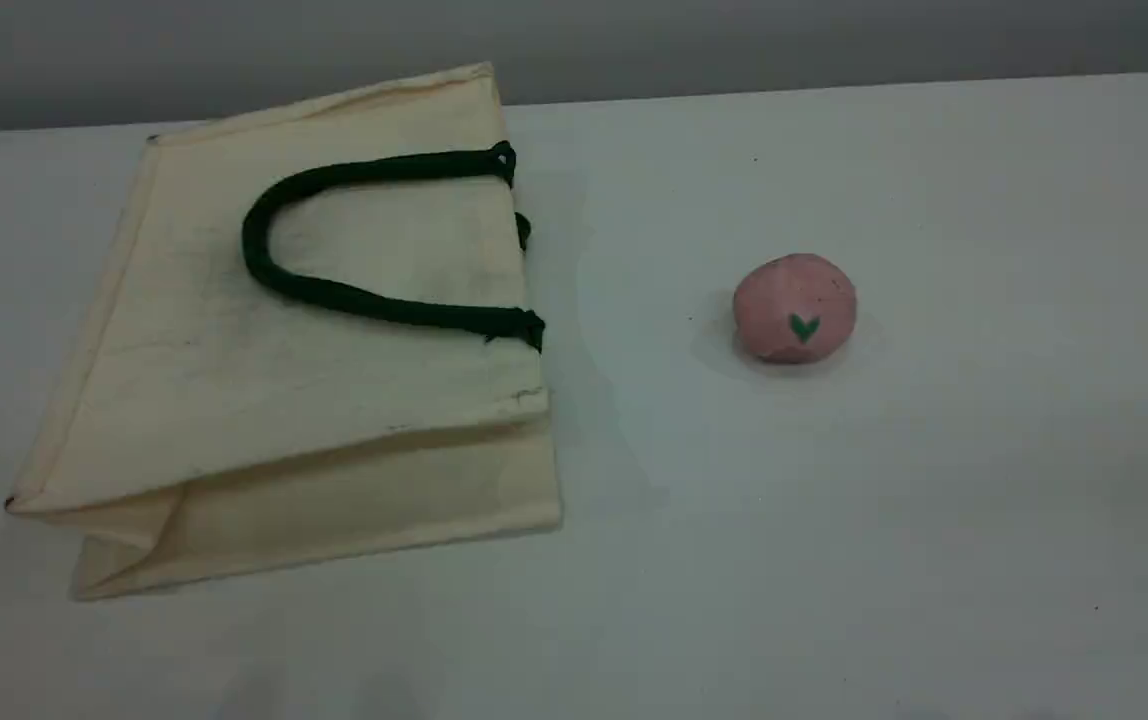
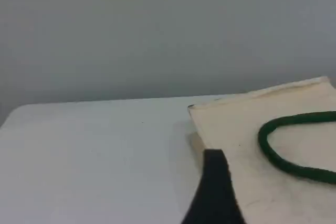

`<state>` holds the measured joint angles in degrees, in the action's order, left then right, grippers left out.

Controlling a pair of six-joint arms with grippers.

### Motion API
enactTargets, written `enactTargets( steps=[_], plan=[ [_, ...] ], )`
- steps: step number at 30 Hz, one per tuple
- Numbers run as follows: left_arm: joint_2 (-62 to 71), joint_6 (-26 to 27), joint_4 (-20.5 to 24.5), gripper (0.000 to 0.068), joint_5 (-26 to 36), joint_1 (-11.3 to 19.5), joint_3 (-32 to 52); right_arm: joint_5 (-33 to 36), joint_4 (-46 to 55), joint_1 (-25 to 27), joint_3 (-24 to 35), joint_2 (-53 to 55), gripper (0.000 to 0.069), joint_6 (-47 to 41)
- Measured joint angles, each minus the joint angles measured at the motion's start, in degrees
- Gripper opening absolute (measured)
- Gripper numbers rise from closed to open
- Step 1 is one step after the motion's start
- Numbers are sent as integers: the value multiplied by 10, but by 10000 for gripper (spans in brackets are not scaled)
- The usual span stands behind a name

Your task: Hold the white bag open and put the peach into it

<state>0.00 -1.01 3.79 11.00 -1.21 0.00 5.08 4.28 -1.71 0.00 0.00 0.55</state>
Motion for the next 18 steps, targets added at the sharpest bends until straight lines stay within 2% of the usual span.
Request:
enactTargets(
  steps=[3,8,11,18],
  plan=[
    [0,-5,0,507,-23,0,0,-30,-1,0,0,0,386,0],
    [0,-50,-15,507,-79,0,0,-69,-1,0,0,0,386,-2],
    [0,-75,-14,507,-99,0,0,-67,-1,0,0,0,386,-5],
    [0,-74,-9,507,-139,0,0,-76,-36,0,0,0,386,-47]
  ],
)
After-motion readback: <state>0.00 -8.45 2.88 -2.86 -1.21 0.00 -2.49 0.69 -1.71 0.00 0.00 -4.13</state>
